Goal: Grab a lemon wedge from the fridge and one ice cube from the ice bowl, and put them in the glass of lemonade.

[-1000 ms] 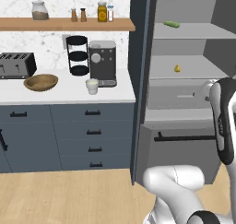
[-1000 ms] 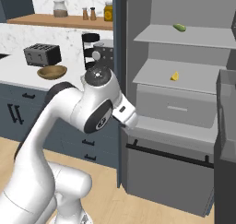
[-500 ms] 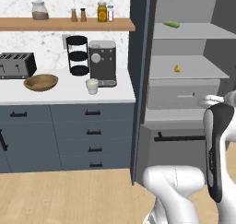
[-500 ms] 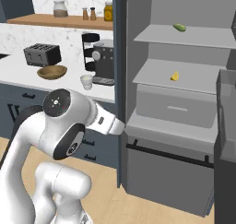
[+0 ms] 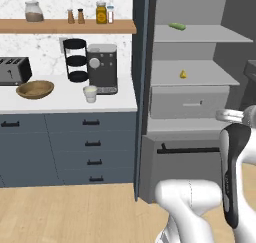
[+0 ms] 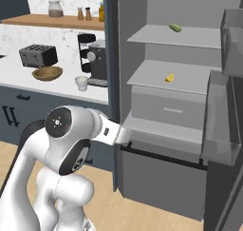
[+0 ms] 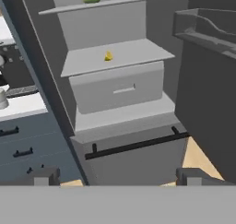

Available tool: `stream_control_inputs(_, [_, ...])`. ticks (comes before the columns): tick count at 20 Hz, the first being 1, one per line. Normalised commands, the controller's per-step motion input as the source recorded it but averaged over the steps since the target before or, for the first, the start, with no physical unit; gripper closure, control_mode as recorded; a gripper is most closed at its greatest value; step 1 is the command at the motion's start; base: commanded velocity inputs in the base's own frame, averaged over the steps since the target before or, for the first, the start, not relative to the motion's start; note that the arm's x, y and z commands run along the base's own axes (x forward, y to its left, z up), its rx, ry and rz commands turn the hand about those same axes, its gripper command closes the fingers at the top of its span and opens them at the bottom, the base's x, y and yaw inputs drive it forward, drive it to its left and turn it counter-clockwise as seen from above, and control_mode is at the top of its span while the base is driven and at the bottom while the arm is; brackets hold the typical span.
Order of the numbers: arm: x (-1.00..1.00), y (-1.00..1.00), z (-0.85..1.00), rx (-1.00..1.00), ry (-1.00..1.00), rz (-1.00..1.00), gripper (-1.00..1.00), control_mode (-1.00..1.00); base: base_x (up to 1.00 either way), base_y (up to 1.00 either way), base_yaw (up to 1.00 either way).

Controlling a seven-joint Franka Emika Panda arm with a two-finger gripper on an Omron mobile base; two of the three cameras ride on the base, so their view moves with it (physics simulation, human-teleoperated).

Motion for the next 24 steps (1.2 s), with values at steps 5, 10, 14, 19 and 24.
stream_control_inputs(5, [0.0,0.0,0.0,0.0,0.0,0.0,-1.0,1.0,0.4,-0.36,0.0])
stream_control_inputs(10, [0.0,0.0,0.0,0.0,0.0,0.0,-1.0,1.0,0.55,-0.31,0.0])
stream_control_inputs(14, [0.0,0.0,0.0,0.0,0.0,0.0,-1.0,1.0,0.47,-0.48,0.0])
stream_control_inputs(19, [0.0,0.0,0.0,0.0,0.0,0.0,-1.0,1.0,0.71,-0.43,0.0])
stream_control_inputs(24, [0.0,0.0,0.0,0.0,0.0,0.0,-1.0,1.0,0.9,-0.38,-0.01])
